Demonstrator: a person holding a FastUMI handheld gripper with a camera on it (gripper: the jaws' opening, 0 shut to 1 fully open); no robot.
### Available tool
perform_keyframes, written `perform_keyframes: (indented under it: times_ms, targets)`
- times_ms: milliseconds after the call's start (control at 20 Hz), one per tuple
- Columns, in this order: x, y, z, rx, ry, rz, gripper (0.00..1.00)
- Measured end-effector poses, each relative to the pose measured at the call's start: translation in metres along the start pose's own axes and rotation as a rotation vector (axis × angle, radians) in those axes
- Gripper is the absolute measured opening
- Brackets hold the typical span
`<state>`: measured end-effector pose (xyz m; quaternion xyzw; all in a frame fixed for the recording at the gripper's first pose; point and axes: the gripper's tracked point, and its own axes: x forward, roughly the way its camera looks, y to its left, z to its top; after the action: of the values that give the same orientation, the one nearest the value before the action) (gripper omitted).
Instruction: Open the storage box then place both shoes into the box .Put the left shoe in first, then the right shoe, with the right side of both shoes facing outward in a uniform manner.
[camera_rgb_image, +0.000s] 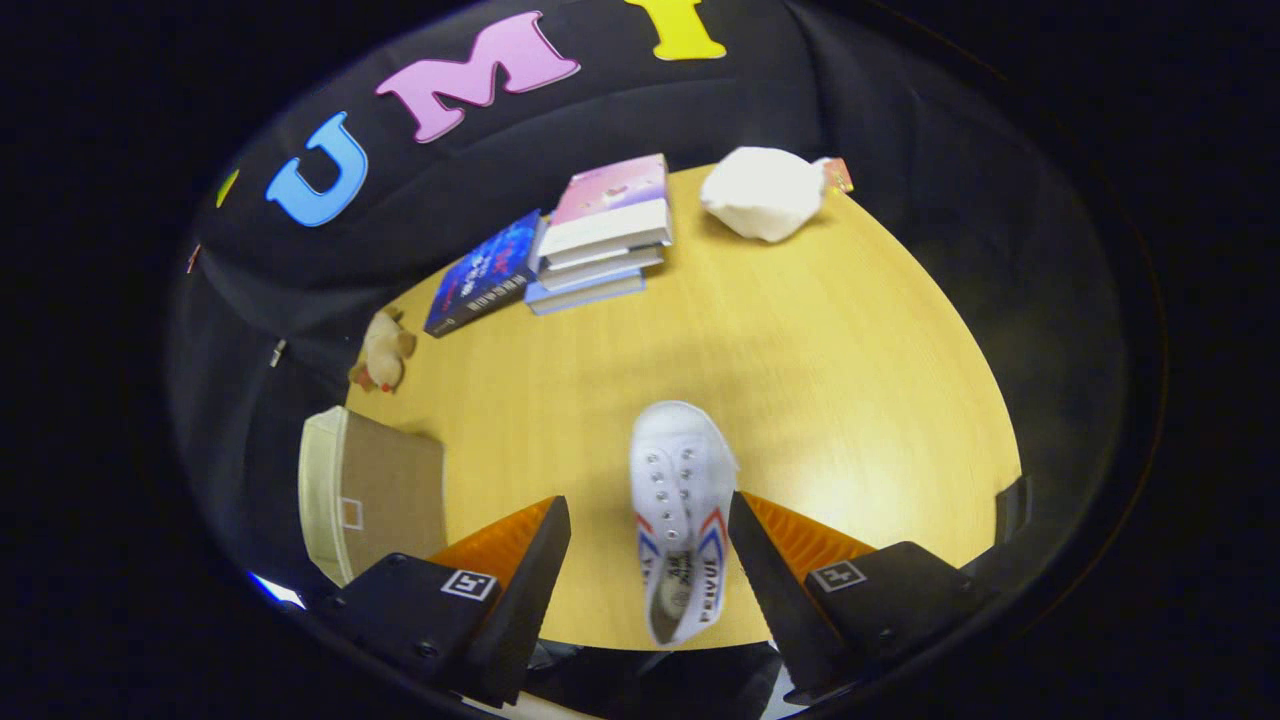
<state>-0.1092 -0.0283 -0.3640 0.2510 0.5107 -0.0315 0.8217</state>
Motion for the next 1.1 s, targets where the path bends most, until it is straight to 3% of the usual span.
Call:
perform_keyframes:
  times_ms: [150,500,650,700,750,900,1100]
  targets:
    - [0.025,-0.024,-0.023,-0.007,0.079,-0.025,0.97]
    - [0.069,-0.026,-0.052,-0.030,0.192,-0.015,0.92]
    - [0.074,-0.023,-0.053,-0.045,0.208,0.000,0.83]
    - [0.076,-0.026,-0.053,-0.048,0.211,-0.007,0.68]
    - [0.073,-0.033,-0.053,-0.067,0.214,-0.038,0.67]
    - [0.070,-0.035,-0.047,-0.019,0.171,-0.044,0.27]
    - [0.059,-0.034,-0.052,0.063,0.120,-0.063,0.10]
